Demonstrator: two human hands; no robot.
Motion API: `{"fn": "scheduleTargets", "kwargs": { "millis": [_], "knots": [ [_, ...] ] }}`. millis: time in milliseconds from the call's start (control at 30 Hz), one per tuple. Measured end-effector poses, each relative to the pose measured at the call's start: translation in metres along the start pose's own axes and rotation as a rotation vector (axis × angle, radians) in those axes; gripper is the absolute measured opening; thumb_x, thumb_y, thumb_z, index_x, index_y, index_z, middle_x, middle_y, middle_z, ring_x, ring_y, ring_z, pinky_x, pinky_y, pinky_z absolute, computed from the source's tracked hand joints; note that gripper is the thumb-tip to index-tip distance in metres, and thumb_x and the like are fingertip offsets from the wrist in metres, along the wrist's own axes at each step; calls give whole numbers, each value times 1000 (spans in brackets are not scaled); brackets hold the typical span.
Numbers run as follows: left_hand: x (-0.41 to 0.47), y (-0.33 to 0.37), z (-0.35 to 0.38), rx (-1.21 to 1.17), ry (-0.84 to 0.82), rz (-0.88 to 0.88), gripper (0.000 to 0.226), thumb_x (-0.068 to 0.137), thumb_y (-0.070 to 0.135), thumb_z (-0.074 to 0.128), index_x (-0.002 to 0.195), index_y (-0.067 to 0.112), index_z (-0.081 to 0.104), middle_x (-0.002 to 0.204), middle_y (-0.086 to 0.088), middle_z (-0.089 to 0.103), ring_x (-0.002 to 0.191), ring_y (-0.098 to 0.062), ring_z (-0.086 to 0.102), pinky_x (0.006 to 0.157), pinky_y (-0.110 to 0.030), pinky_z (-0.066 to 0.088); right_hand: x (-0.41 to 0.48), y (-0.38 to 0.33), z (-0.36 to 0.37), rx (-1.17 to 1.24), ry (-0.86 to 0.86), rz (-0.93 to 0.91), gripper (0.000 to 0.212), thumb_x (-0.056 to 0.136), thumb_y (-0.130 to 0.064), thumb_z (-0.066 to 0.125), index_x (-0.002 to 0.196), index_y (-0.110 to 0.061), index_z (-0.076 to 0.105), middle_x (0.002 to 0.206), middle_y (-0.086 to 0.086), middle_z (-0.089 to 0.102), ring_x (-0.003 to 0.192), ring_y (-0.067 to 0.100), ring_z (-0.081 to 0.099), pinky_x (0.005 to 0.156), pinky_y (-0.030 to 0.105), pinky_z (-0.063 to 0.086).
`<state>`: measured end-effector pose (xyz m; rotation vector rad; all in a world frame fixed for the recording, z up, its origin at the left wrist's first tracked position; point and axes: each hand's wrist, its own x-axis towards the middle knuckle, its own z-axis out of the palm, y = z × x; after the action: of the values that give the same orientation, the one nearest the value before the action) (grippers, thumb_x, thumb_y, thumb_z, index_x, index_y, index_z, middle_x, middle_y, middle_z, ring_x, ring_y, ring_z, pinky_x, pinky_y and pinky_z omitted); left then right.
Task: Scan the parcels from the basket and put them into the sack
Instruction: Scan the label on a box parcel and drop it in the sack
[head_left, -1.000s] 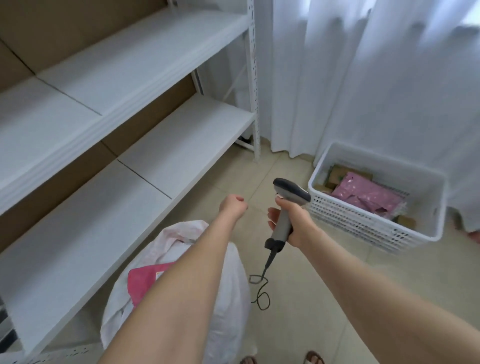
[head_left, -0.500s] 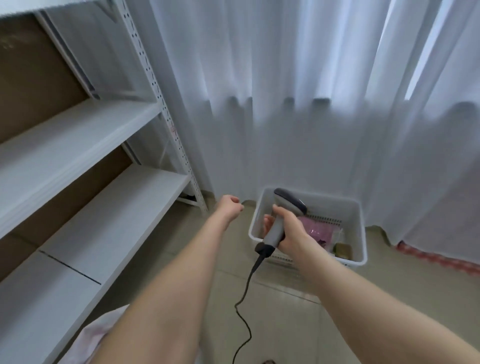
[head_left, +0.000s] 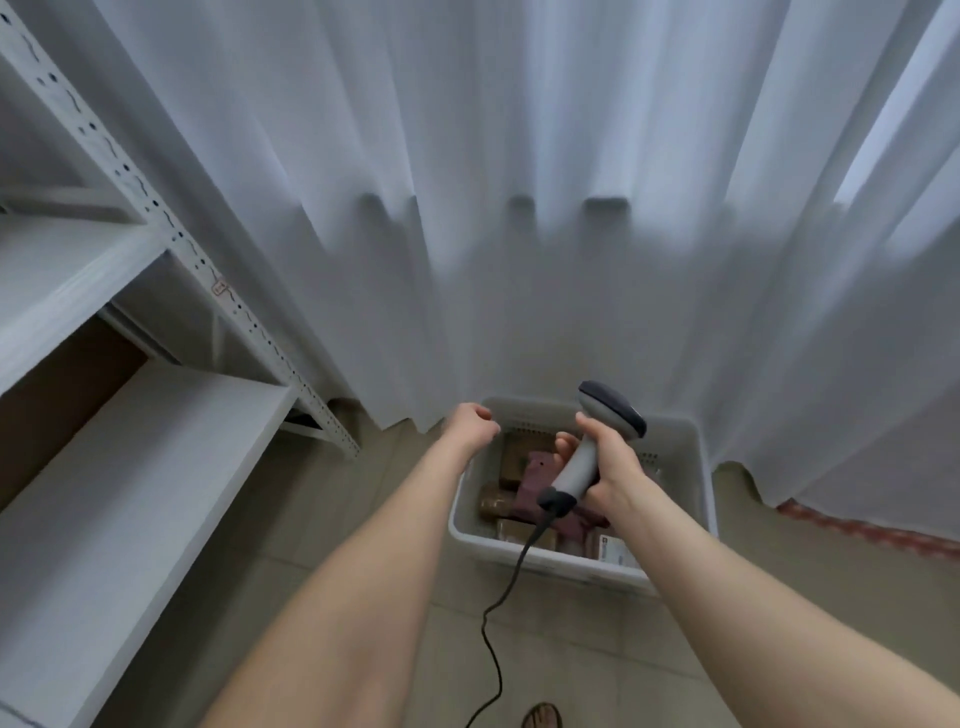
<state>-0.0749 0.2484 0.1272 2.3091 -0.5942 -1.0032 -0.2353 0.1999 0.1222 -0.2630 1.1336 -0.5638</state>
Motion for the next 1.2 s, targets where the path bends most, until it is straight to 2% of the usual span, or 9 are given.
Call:
{"fn": "scheduleTargets", "kwargs": {
  "millis": [100, 500, 633, 767, 867, 900, 1000, 1100, 1200],
  "knots": [
    [42, 13, 25, 40, -39, -16, 35, 90, 13, 61, 124, 9, 59, 128, -12, 59, 119, -27, 54, 103, -37, 43, 45, -21, -6, 24, 50, 25, 14, 87, -20, 71, 90, -8, 64, 64, 6, 69, 52, 14, 66, 58, 30, 55],
    [220, -14, 128, 63, -110, -180, 37, 94, 12, 56, 131, 8, 53, 133, -13, 53, 119, -29, 52, 100, -35, 45, 257, -32, -18, -148, 107, 204, 17, 86, -16, 71, 95, -4, 63, 72, 10, 68, 63, 18, 65, 55, 31, 55],
    [275, -59, 162, 50, -149, -255, 39, 95, 10, 52, 134, 7, 50, 135, -14, 51, 121, -28, 51, 97, -32, 42, 332, -5, -25, -195, 151, 237, 18, 88, -14, 70, 99, -3, 60, 74, 12, 65, 60, 19, 63, 53, 31, 54],
    [331, -121, 201, 56, -189, -291, 39, 95, 2, 46, 134, 1, 49, 137, -15, 51, 124, -27, 50, 98, -30, 41, 407, 41, -41, -271, 183, 289, 32, 87, -18, 72, 111, -1, 61, 93, 15, 66, 77, 25, 64, 76, 39, 56],
    [366, -170, 237, 55, -239, -297, 31, 92, 1, 50, 123, 1, 56, 125, -16, 57, 109, -19, 53, 86, -26, 42, 455, 76, -63, -282, 208, 352, 20, 88, -19, 70, 96, -2, 62, 80, 12, 64, 67, 23, 62, 59, 33, 57],
    [376, -182, 248, 63, -258, -286, 27, 91, 1, 51, 117, 2, 58, 121, -16, 58, 106, -20, 55, 84, -28, 43, 469, 87, -70, -281, 219, 364, 20, 88, -19, 70, 94, -2, 62, 79, 12, 63, 67, 23, 61, 58, 33, 56],
    [408, -214, 283, 47, -314, -286, 35, 93, 4, 49, 127, -3, 53, 126, -22, 56, 111, -30, 56, 92, -35, 46, 510, 116, -91, -298, 243, 375, 22, 87, -20, 71, 98, -2, 63, 84, 12, 64, 73, 23, 62, 65, 34, 54],
    [437, -234, 316, -15, -368, -259, 41, 96, 5, 45, 137, 4, 45, 127, -17, 56, 111, -31, 56, 90, -31, 45, 539, 138, -107, -298, 236, 383, 15, 88, -19, 70, 93, -6, 65, 79, 9, 66, 70, 21, 63, 64, 33, 55],
    [459, -244, 346, -125, -418, -274, 37, 98, 6, 42, 135, 7, 47, 125, -17, 59, 109, -30, 59, 90, -36, 50, 560, 149, -127, -326, 261, 421, 10, 87, -16, 67, 90, -6, 65, 74, 6, 67, 68, 20, 63, 63, 34, 55]
  ]
}}
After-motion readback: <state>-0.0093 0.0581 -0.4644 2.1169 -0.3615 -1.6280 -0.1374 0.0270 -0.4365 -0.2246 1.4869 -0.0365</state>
